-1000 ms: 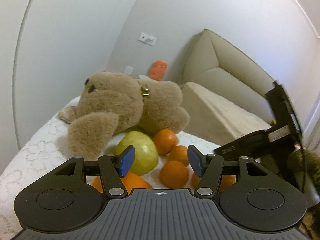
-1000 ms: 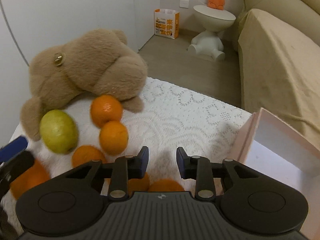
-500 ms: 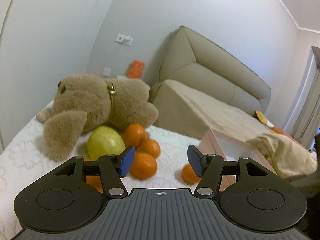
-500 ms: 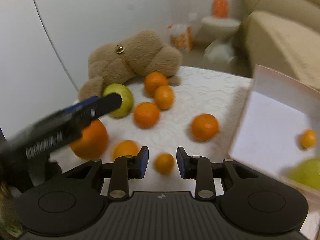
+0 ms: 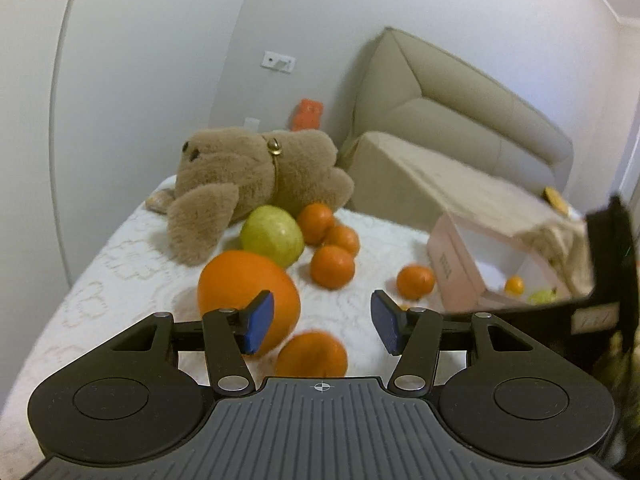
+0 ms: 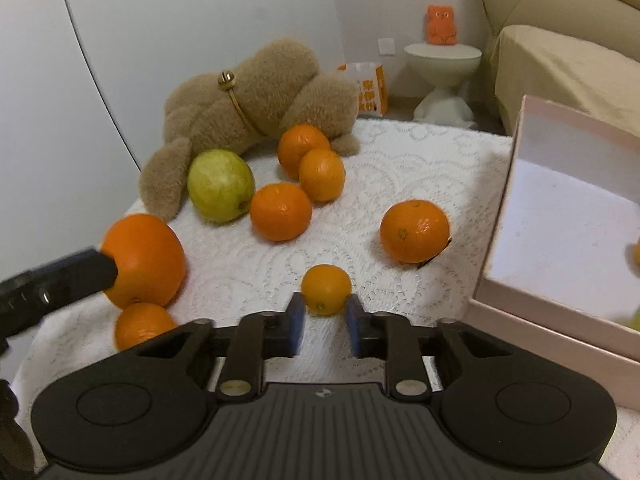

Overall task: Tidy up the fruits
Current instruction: 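Open both grippers to release the fruits and withdraw, then move the left tool toward a mandarin on the lace cloth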

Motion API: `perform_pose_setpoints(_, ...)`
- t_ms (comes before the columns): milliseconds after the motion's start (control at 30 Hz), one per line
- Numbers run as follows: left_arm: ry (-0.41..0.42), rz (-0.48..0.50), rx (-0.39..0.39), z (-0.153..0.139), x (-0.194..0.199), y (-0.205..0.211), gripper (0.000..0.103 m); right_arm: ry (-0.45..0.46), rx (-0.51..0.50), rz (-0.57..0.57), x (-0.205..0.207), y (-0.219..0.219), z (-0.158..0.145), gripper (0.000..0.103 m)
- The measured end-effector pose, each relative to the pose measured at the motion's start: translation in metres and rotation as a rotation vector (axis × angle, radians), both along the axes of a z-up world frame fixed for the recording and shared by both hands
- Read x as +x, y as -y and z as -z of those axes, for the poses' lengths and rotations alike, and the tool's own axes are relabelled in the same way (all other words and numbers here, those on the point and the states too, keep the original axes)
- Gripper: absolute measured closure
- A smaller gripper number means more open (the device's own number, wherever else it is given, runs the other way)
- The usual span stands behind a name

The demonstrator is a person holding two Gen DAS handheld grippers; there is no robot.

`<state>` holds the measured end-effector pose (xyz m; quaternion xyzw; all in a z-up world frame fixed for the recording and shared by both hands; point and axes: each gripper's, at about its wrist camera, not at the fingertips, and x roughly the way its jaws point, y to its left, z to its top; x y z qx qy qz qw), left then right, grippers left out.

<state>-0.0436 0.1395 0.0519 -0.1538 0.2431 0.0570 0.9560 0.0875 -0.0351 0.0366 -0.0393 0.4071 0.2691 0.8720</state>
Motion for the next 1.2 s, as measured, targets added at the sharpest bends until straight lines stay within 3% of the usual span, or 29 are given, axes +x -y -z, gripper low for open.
perform_pose_setpoints(167,-0.062,0.035,0.088,0.005,0.003,0.023,0.044,0.033,0.006,0.082,-0.029,0.036,-0.011,0.085)
perform_pose_setpoints(300,-0.092,0.099,0.043,0.010,0.014,0.036,0.044,0.063,0.023,0.135,-0.054,0.069,-0.008,0.083)
perform_pose_setpoints(367,-0.102,0.144,0.022,0.011,0.019,0.046,0.044,0.087,0.010,0.172,-0.064,0.084,-0.005,0.072)
perform_pose_setpoints(433,-0.100,0.155,0.046,0.009,0.021,0.055,0.044,0.110,0.003,0.209,-0.068,0.095,-0.002,0.053)
perform_pose_setpoints(667,-0.113,-0.037,0.176,0.007,0.011,0.052,0.044,0.141,-0.012,0.294,-0.065,0.117,0.016,0.047)
perform_pose_setpoints(733,-0.118,-0.093,0.163,0.008,0.009,0.044,0.044,0.138,-0.008,0.281,-0.065,0.115,0.017,0.037)
perform_pose_setpoints(867,-0.149,-0.145,0.129,0.017,0.015,0.037,0.044,0.157,-0.054,0.274,-0.066,0.106,0.021,0.036)
perform_pose_setpoints(967,-0.155,-0.103,0.120,0.021,0.020,0.045,0.041,0.160,-0.064,0.270,-0.067,0.104,0.021,0.034)
perform_pose_setpoints(1100,-0.075,0.033,0.100,0.008,0.020,0.062,0.042,0.157,-0.060,0.273,-0.067,0.106,0.021,0.033)
perform_pose_setpoints(1200,-0.073,0.084,0.137,0.002,0.026,0.076,0.042,0.158,-0.063,0.272,-0.067,0.105,0.022,0.032)
